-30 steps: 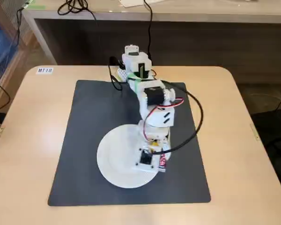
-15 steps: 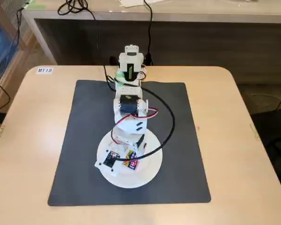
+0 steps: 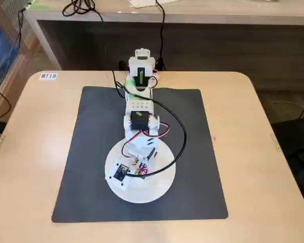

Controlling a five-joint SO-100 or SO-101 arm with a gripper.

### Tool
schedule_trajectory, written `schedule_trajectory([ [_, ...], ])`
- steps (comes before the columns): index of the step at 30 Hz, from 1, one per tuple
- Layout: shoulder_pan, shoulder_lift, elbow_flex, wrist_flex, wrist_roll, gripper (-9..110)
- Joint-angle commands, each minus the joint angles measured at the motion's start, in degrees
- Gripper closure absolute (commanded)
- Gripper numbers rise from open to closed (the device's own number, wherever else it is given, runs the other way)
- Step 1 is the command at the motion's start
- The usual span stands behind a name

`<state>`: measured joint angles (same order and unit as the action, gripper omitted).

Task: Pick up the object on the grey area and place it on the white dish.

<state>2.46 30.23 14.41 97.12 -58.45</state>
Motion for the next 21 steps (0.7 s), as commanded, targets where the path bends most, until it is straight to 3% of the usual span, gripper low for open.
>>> schedule_trajectory([
  [1,0.97,2.64,0.0,0.26,-0.26,61],
  [8,1.67,4.92,0.0,0.35,-0.7,52],
  [14,1.14,16.88,-0.79,0.0,2.64,51],
  [18,0.88,29.97,-1.85,-0.53,10.37,55],
  [21,0.88,42.1,-1.85,-1.76,22.68,65],
])
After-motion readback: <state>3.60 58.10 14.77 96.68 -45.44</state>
